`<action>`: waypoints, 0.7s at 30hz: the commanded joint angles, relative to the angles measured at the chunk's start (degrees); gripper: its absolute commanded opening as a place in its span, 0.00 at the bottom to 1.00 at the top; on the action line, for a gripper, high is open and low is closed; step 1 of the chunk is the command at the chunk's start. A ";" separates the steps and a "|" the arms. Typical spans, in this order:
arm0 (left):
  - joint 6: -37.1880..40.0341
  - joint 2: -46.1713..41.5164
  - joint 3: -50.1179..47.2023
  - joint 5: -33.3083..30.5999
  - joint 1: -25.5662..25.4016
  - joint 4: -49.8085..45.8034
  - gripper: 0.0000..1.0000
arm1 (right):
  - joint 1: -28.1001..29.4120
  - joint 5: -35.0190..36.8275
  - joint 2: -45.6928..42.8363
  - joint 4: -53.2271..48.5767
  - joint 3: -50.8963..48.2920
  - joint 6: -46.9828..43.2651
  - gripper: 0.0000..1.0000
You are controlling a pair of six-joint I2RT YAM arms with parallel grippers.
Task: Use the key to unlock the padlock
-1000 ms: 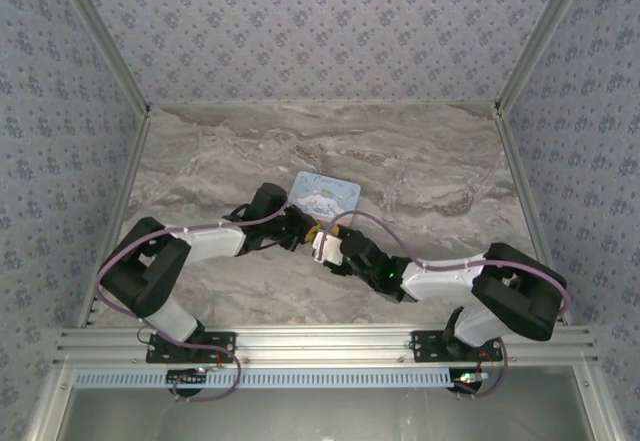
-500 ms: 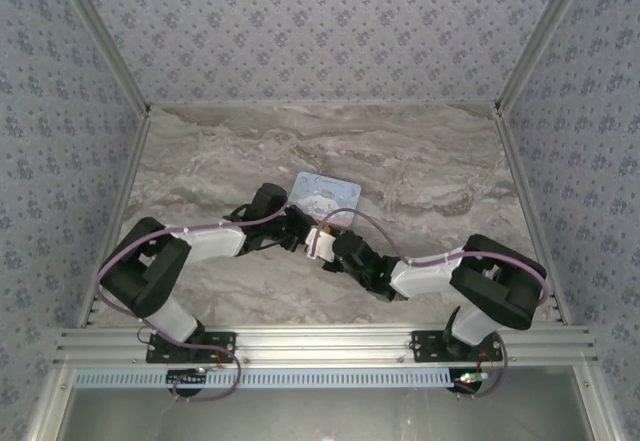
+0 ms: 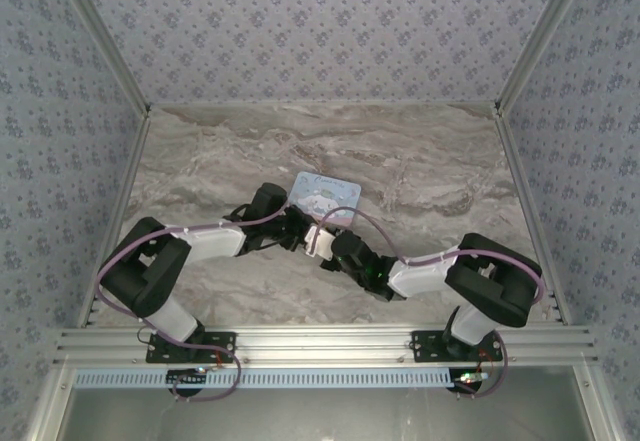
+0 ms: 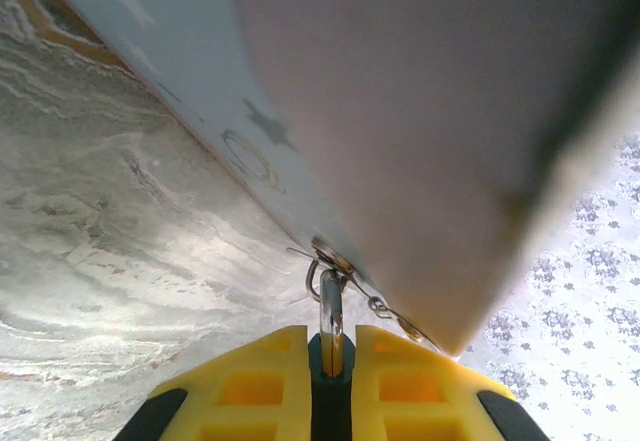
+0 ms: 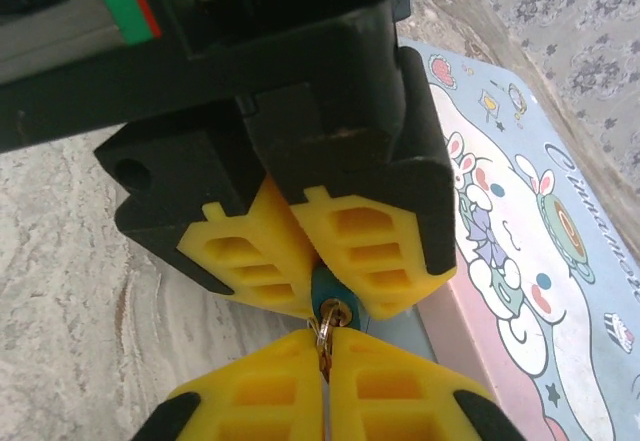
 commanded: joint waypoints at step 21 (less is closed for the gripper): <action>-0.82 1.50 1.45 1.66 -1.06 1.69 0.00 | -1.13 4.04 -1.10 3.28 -0.07 34.54 0.00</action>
